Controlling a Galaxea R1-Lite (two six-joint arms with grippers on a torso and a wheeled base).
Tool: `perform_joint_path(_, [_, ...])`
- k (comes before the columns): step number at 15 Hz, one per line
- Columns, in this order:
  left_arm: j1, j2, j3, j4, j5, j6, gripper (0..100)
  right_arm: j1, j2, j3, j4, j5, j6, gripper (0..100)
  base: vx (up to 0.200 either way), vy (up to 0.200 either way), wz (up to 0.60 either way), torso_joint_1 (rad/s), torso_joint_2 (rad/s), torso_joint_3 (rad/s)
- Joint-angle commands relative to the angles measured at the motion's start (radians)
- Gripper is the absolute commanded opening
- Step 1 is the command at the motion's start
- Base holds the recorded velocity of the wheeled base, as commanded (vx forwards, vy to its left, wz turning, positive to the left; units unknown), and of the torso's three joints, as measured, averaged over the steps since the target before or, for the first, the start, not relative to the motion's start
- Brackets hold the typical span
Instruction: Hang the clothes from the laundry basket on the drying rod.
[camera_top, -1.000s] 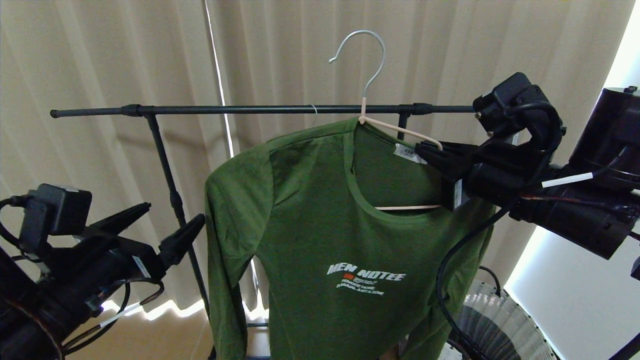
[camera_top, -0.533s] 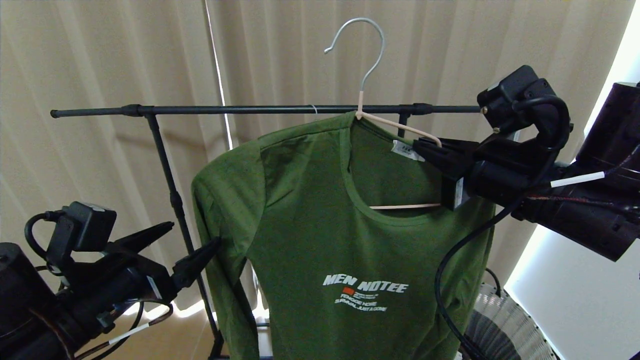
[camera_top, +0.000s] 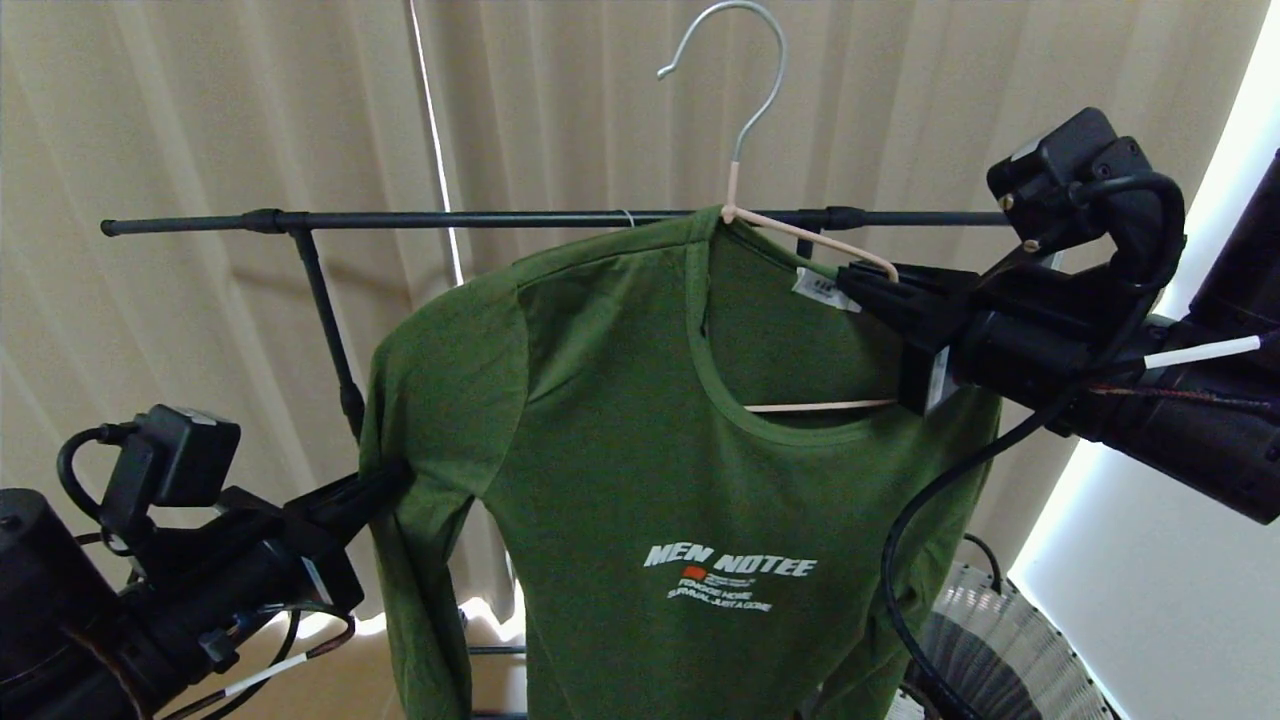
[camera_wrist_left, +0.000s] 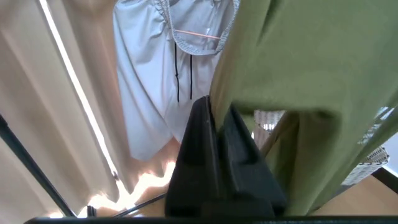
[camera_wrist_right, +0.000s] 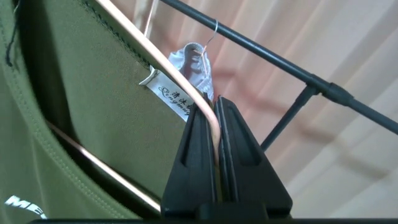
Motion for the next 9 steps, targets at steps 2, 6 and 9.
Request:
perform_joint_path(2, [0.003, -0.019, 0.003, -0.009, 0.002, 0.006, 0, -0.028, -0.022, 0.004, 0.001, -0.004, -0.001, 0, 0.0, 0.0, 0.0, 0.0, 0.0, 0.0])
perform_joint_path(6, [0.107, -0.082, 0.006, -0.014, -0.002, 0.006, 0, -0.105, -0.023, -0.001, 0.004, -0.008, -0.003, 0, 0.0, 0.0, 0.0, 0.0, 0.0, 0.0])
perform_joint_path(9, [0.118, -0.08, 0.004, -0.009, -0.002, 0.006, 0, -0.108, -0.023, -0.002, 0.006, -0.008, -0.003, 0, 0.0, 0.0, 0.0, 0.0, 0.0, 0.0])
